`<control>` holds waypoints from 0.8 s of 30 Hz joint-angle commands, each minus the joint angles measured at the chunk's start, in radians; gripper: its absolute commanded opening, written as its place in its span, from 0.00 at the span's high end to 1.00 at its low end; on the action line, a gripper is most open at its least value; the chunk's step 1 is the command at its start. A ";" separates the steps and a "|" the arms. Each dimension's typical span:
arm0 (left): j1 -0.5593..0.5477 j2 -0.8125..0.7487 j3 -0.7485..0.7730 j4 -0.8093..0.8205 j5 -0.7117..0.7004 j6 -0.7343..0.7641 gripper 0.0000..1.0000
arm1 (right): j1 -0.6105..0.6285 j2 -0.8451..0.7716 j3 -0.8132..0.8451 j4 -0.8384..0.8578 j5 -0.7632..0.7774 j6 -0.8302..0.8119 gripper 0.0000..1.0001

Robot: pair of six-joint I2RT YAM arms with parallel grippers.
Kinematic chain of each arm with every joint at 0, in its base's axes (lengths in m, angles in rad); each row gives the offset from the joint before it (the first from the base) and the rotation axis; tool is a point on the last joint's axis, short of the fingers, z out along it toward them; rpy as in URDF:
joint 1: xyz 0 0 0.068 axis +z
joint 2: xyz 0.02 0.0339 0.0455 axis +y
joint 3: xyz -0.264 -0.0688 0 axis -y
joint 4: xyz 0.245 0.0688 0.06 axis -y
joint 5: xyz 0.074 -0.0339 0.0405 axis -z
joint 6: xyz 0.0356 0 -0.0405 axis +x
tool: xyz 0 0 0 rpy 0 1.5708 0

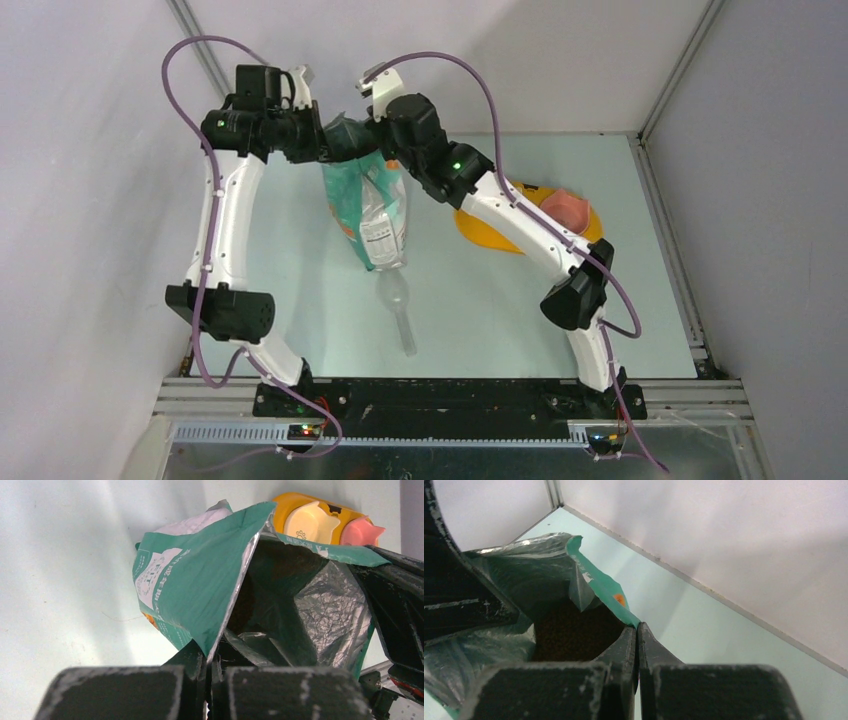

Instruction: Serve the pet food

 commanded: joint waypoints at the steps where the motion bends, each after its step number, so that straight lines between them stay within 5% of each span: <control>1: -0.004 -0.052 0.065 0.159 0.066 -0.021 0.98 | -0.015 -0.154 -0.002 0.152 -0.067 0.023 1.00; 6: -0.004 -0.065 0.058 0.164 0.115 -0.007 0.62 | -0.023 -0.190 -0.046 0.114 -0.194 0.047 0.70; 12: 0.004 -0.101 0.060 0.193 0.112 0.012 0.46 | -0.058 -0.250 -0.127 0.078 -0.361 0.039 0.47; 17: 0.040 -0.251 -0.028 0.354 0.041 0.028 0.37 | -0.070 -0.373 -0.313 0.099 -0.425 -0.264 0.29; 24: 0.043 -0.534 -0.450 0.674 -0.253 0.100 0.18 | -0.050 -0.553 -0.526 0.021 -0.439 -0.751 0.22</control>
